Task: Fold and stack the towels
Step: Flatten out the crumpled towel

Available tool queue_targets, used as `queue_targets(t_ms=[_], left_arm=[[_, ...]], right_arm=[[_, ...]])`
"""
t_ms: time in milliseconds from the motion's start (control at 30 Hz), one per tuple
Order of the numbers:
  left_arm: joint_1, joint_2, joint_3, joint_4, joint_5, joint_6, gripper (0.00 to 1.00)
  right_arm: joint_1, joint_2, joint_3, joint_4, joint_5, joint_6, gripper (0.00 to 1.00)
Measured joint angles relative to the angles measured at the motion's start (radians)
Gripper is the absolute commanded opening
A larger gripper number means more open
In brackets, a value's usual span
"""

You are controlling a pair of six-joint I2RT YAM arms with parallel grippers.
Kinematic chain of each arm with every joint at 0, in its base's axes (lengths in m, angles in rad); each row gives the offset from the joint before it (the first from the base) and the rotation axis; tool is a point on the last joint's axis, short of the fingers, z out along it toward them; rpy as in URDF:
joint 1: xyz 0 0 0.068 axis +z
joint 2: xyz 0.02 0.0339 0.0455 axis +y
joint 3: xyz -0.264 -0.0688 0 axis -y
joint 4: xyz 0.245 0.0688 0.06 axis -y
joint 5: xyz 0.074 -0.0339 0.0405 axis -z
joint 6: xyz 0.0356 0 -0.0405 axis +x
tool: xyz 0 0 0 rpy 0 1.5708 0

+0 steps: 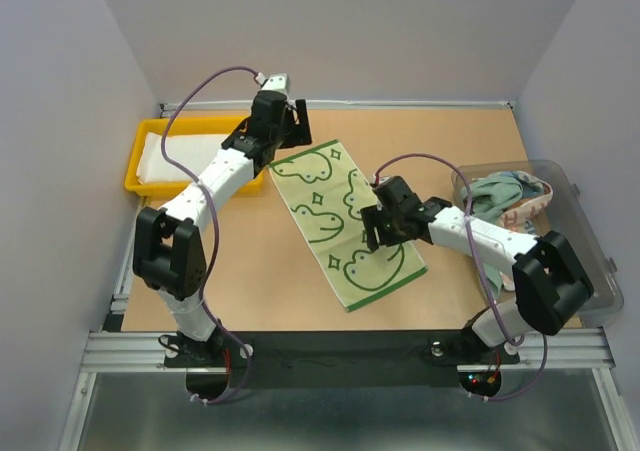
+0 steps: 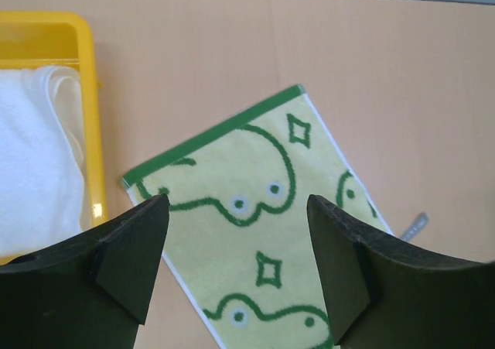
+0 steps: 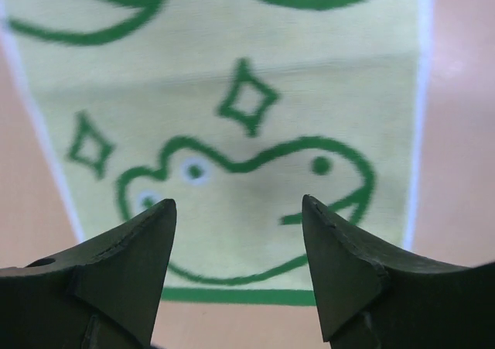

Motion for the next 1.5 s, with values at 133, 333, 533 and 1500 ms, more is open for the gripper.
queue_targets(t_ms=[133, 333, 533, 1500], left_arm=[[-0.07, -0.071, -0.072, 0.023, -0.018, -0.022, 0.81], [-0.153, 0.068, -0.097, 0.04, -0.024, -0.032, 0.79], [-0.174, 0.251, -0.091, 0.041, -0.024, -0.031, 0.78], [-0.154, -0.005, 0.013, -0.037, -0.054, 0.114, 0.99]], right_arm=[[-0.05, 0.053, -0.027, -0.003, 0.091, 0.045, 0.61], [-0.047, 0.055, -0.114, -0.007, 0.145, 0.122, 0.58], [-0.047, 0.017, -0.174, 0.015, 0.144, 0.188, 0.52], [-0.061, -0.062, 0.177, -0.068, 0.069, 0.16, 0.58]])
